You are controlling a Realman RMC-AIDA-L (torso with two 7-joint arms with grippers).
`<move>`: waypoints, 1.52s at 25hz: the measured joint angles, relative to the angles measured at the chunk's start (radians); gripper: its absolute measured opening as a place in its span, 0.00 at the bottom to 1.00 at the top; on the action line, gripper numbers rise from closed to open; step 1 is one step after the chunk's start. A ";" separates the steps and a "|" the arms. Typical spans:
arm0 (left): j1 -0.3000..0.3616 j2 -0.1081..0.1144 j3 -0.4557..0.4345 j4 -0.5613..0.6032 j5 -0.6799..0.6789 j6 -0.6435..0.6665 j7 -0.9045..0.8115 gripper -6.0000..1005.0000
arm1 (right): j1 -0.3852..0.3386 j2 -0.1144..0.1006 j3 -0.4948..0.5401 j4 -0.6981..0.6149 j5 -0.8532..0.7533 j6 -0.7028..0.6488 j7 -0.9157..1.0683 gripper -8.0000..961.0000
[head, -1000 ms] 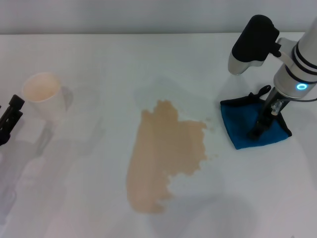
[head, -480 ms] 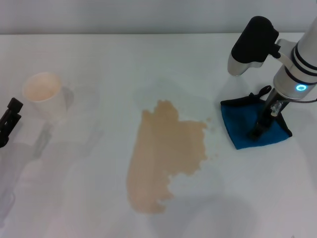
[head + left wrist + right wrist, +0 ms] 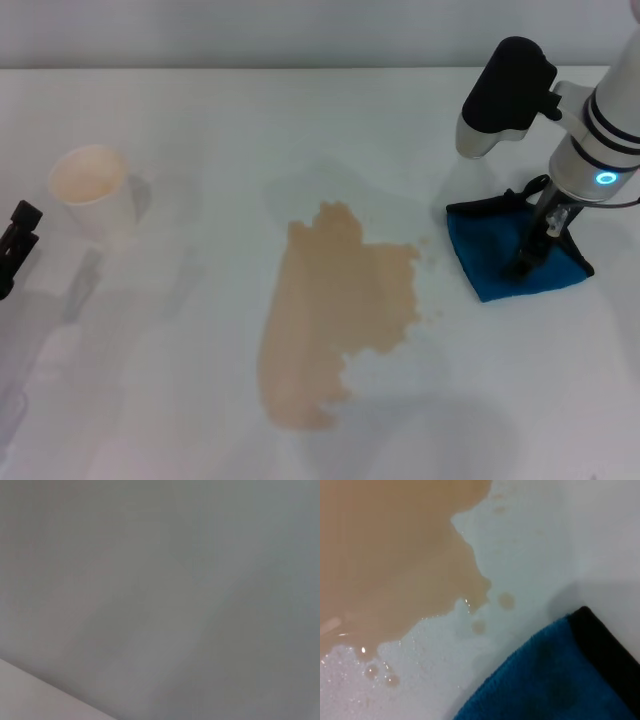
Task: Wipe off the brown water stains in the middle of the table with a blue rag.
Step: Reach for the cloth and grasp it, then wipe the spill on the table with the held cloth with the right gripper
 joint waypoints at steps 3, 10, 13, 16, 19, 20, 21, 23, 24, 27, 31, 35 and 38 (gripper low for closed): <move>0.000 0.000 0.000 0.001 -0.001 0.000 -0.004 0.88 | 0.005 0.000 -0.001 0.000 -0.003 -0.003 0.017 0.67; -0.001 0.002 0.000 0.002 -0.003 0.000 -0.005 0.88 | 0.008 -0.003 0.000 0.002 -0.007 0.000 0.031 0.57; -0.001 0.001 0.000 0.002 -0.003 0.000 -0.005 0.88 | 0.010 -0.003 -0.001 0.001 -0.007 0.000 0.031 0.51; -0.004 0.001 0.000 0.000 -0.004 0.000 -0.005 0.88 | 0.011 -0.004 -0.002 0.000 -0.006 0.000 0.031 0.45; -0.005 0.000 0.000 -0.001 -0.005 0.000 -0.005 0.88 | 0.011 -0.003 -0.003 -0.001 -0.005 0.000 0.031 0.34; -0.005 0.000 0.000 -0.001 -0.006 0.000 -0.005 0.88 | 0.011 -0.002 -0.004 -0.002 -0.005 0.001 0.031 0.30; -0.006 0.000 0.000 -0.001 -0.006 0.000 -0.005 0.88 | 0.011 -0.001 -0.008 -0.003 -0.003 0.001 0.030 0.26; -0.006 0.000 0.000 -0.002 -0.006 0.000 -0.005 0.88 | 0.012 0.001 -0.021 -0.007 0.002 0.007 0.029 0.20; -0.007 0.000 0.000 -0.002 -0.006 0.000 -0.005 0.88 | 0.012 0.002 -0.029 -0.009 0.006 0.009 0.029 0.17; -0.008 0.000 0.000 -0.002 -0.006 0.000 -0.005 0.88 | 0.012 0.006 -0.053 -0.014 0.039 0.022 0.027 0.11; -0.010 0.000 0.000 -0.002 -0.006 0.000 -0.006 0.88 | 0.012 0.006 -0.117 -0.024 0.151 0.040 0.025 0.11; -0.010 -0.001 0.000 -0.002 -0.006 0.000 -0.007 0.88 | 0.015 0.006 -0.218 -0.030 0.266 0.086 0.024 0.11; -0.011 -0.001 0.000 -0.002 -0.005 0.000 -0.016 0.88 | 0.018 0.005 -0.314 -0.033 0.358 0.126 0.023 0.11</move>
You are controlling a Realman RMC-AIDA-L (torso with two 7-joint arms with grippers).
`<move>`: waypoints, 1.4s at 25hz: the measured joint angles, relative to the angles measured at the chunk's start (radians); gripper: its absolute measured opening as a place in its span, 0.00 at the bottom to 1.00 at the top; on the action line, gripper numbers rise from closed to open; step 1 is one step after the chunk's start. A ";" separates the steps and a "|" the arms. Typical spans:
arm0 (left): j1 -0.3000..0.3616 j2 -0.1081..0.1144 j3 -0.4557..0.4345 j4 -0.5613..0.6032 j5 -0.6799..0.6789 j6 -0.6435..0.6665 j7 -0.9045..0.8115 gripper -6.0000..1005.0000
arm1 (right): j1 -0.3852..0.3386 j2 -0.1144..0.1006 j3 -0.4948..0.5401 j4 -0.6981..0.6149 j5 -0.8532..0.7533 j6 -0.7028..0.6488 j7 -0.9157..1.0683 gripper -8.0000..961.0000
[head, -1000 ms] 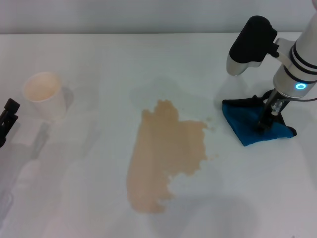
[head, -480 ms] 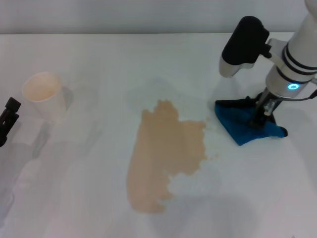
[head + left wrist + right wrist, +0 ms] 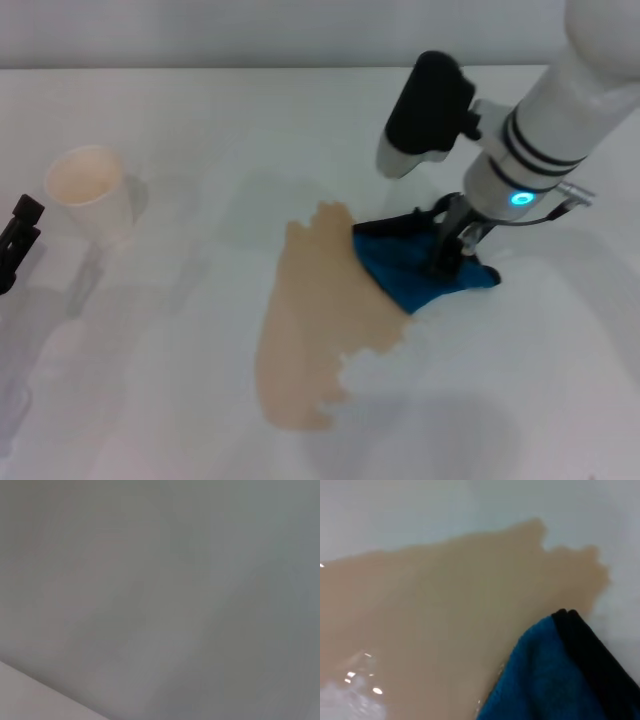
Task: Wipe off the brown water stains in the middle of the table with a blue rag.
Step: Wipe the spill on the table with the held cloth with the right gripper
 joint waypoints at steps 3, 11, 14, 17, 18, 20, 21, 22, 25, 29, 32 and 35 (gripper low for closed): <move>0.000 0.000 0.000 0.000 0.000 0.000 -0.006 0.88 | -0.005 -0.001 -0.049 -0.015 0.053 0.011 0.000 0.10; 0.000 0.000 0.000 0.003 -0.001 -0.001 -0.015 0.88 | -0.046 -0.001 -0.139 -0.103 0.142 -0.047 -0.004 0.10; 0.000 0.001 0.000 0.003 -0.001 -0.002 -0.016 0.88 | -0.049 0.000 -0.142 -0.122 0.152 -0.097 -0.005 0.10; 0.000 0.001 0.000 0.003 -0.001 -0.002 -0.016 0.88 | -0.053 0.001 -0.145 -0.137 0.166 -0.146 -0.010 0.09; 0.000 0.001 0.000 0.003 -0.001 -0.003 -0.016 0.88 | -0.054 0.002 -0.148 -0.141 0.173 -0.158 -0.012 0.09; 0.000 0.001 0.000 0.004 -0.001 -0.007 -0.017 0.88 | -0.060 0.002 -0.156 -0.161 0.206 -0.190 -0.022 0.09; 0.000 0.001 -0.001 0.004 -0.001 -0.008 -0.017 0.88 | -0.063 0.002 -0.164 -0.173 0.223 -0.200 -0.028 0.09; 0.000 0.001 -0.001 0.004 -0.002 -0.008 -0.017 0.88 | -0.067 0.002 -0.177 -0.187 0.242 -0.205 -0.034 0.09; 0.000 0.001 -0.002 0.005 -0.002 -0.009 -0.017 0.88 | -0.077 0.002 -0.247 -0.228 0.296 -0.206 -0.044 0.09; -0.002 0.002 -0.005 0.007 -0.002 -0.009 -0.017 0.88 | -0.084 0.001 -0.361 -0.269 0.362 -0.153 -0.052 0.09; -0.005 0.003 -0.006 0.007 -0.002 -0.009 -0.017 0.88 | -0.098 0.000 -0.404 -0.286 0.402 -0.109 -0.073 0.09; -0.010 0.003 -0.006 0.004 -0.002 -0.009 -0.017 0.88 | -0.116 0.000 -0.427 -0.291 0.453 -0.075 -0.124 0.09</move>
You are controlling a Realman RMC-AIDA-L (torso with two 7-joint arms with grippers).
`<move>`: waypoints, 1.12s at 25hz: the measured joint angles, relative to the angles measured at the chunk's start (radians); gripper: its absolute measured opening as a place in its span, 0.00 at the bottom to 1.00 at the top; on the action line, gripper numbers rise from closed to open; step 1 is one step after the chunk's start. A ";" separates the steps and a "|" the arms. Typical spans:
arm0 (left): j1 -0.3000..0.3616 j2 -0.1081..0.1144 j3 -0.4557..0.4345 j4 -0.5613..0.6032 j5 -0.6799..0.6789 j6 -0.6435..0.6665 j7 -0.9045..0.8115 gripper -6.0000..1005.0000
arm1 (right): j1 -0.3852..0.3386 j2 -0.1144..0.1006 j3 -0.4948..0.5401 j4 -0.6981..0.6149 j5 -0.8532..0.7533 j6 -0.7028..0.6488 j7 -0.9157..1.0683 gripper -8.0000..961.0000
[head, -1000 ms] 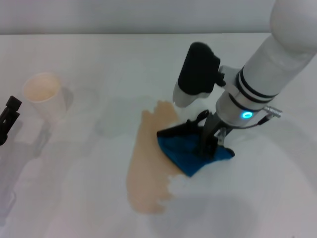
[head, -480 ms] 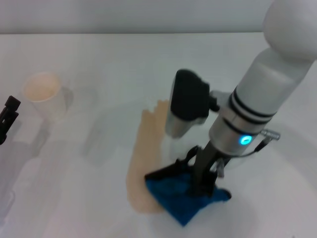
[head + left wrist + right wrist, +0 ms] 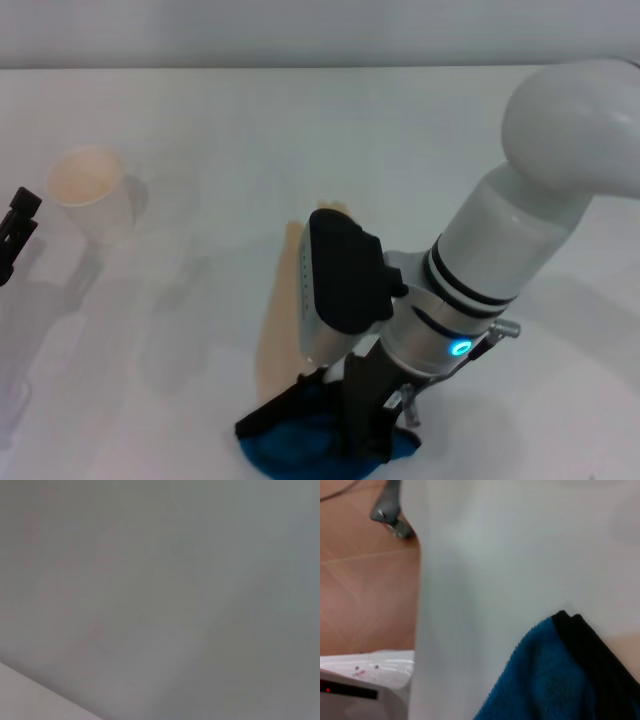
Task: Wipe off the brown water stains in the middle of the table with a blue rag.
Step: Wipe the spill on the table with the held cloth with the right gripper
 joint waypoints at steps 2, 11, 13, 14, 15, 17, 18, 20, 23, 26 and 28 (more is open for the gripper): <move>-0.001 0.000 0.000 0.000 0.000 0.000 0.000 0.88 | -0.010 0.000 -0.008 0.000 0.023 0.021 -0.027 0.09; -0.003 0.002 0.000 0.000 -0.002 -0.001 -0.001 0.88 | -0.057 0.000 -0.107 -0.006 0.048 0.257 -0.068 0.08; -0.003 0.002 0.000 -0.001 -0.004 -0.002 -0.001 0.88 | -0.065 0.000 -0.129 -0.006 0.049 0.310 -0.070 0.08; -0.003 0.002 0.000 -0.002 -0.004 -0.002 -0.001 0.88 | -0.069 0.001 -0.133 -0.006 0.049 0.325 -0.073 0.08; -0.003 0.002 0.000 -0.002 -0.004 -0.002 -0.001 0.88 | -0.074 0.001 -0.138 -0.006 0.049 0.341 -0.077 0.07; -0.003 0.002 0.000 -0.002 -0.004 -0.003 -0.001 0.88 | -0.083 0.001 -0.140 -0.006 0.051 0.376 -0.087 0.07; -0.003 0.002 0.000 -0.002 -0.004 -0.003 -0.001 0.88 | -0.085 0.001 -0.140 -0.006 0.052 0.389 -0.091 0.07; -0.003 0.002 0.000 -0.002 -0.005 -0.003 -0.001 0.88 | -0.090 0.001 -0.140 -0.006 0.053 0.407 -0.094 0.07; -0.003 0.002 0.000 -0.001 -0.005 -0.003 -0.002 0.88 | -0.092 0.001 -0.140 -0.006 0.054 0.415 -0.094 0.07; -0.003 0.002 0.000 -0.001 -0.005 -0.003 -0.002 0.88 | -0.093 0.001 -0.140 -0.006 0.053 0.420 -0.095 0.07; -0.003 0.002 0.000 0.000 -0.005 -0.003 -0.004 0.88 | -0.092 0.001 -0.140 -0.006 0.053 0.422 -0.095 0.07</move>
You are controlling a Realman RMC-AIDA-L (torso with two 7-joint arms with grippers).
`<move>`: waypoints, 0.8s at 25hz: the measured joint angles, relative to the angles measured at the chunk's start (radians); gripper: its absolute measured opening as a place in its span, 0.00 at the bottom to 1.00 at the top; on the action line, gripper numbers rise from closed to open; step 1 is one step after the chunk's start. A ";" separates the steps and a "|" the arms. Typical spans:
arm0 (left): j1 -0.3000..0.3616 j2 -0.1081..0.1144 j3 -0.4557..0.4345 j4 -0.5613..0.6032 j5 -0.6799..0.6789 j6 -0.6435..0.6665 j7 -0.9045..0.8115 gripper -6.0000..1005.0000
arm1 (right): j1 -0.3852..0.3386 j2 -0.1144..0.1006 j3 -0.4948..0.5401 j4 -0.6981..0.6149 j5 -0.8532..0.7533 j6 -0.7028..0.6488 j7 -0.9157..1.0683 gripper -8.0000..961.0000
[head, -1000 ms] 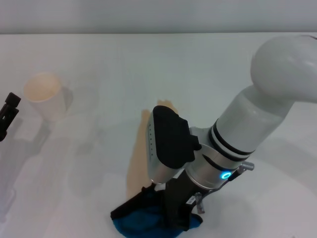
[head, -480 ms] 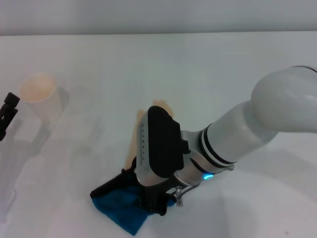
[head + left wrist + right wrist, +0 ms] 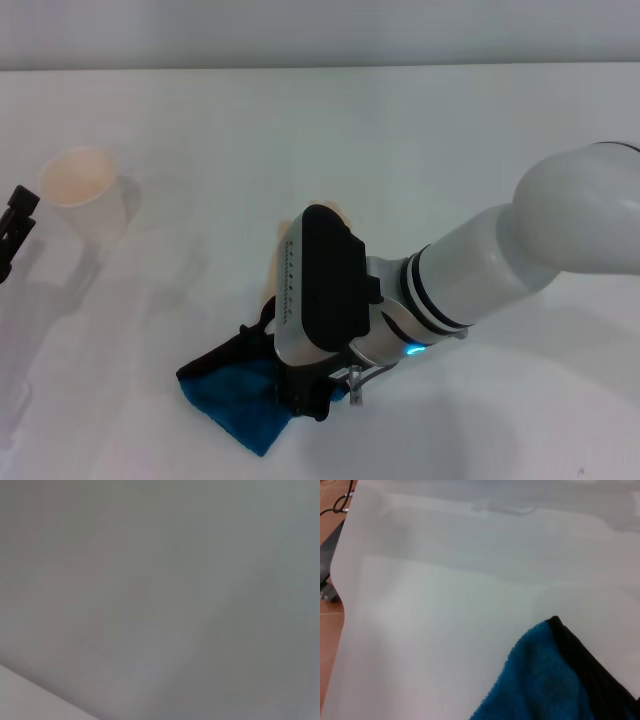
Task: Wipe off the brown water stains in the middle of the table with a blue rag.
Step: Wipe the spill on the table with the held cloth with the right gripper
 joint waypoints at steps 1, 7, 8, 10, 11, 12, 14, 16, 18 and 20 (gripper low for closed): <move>0.000 0.000 0.000 0.001 0.000 0.000 -0.002 0.88 | 0.000 0.000 0.001 0.000 0.000 0.000 0.000 0.07; 0.000 0.000 0.000 0.003 0.000 0.000 -0.005 0.88 | 0.005 -0.002 0.047 0.006 -0.013 -0.020 -0.003 0.07; 0.000 0.000 0.000 0.003 0.000 0.000 -0.005 0.88 | 0.006 -0.003 0.061 0.015 -0.015 -0.030 -0.006 0.07; 0.000 0.000 0.000 0.004 0.000 0.000 -0.005 0.88 | 0.008 -0.004 0.085 0.027 -0.016 -0.055 -0.016 0.07; 0.000 0.000 0.000 0.004 0.000 0.000 -0.005 0.88 | 0.010 -0.005 0.097 0.031 -0.018 -0.066 -0.022 0.07; 0.000 0.000 0.000 0.004 0.000 0.000 -0.005 0.88 | 0.011 -0.005 0.106 0.036 -0.019 -0.075 -0.027 0.07; 0.000 0.000 -0.001 0.004 0.000 0.000 -0.005 0.88 | 0.017 -0.006 0.118 0.043 -0.021 -0.088 -0.035 0.07; 0.000 0.000 -0.002 0.004 0.000 0.000 -0.005 0.88 | 0.026 -0.006 0.122 0.052 -0.022 -0.096 -0.040 0.07; 0.000 -0.001 -0.002 0.004 0.000 0.000 -0.005 0.88 | 0.031 -0.004 0.121 0.059 -0.023 -0.096 -0.041 0.07; 0.000 -0.001 -0.002 0.004 0.000 0.000 -0.005 0.88 | 0.032 -0.002 0.118 0.059 -0.023 -0.090 -0.042 0.07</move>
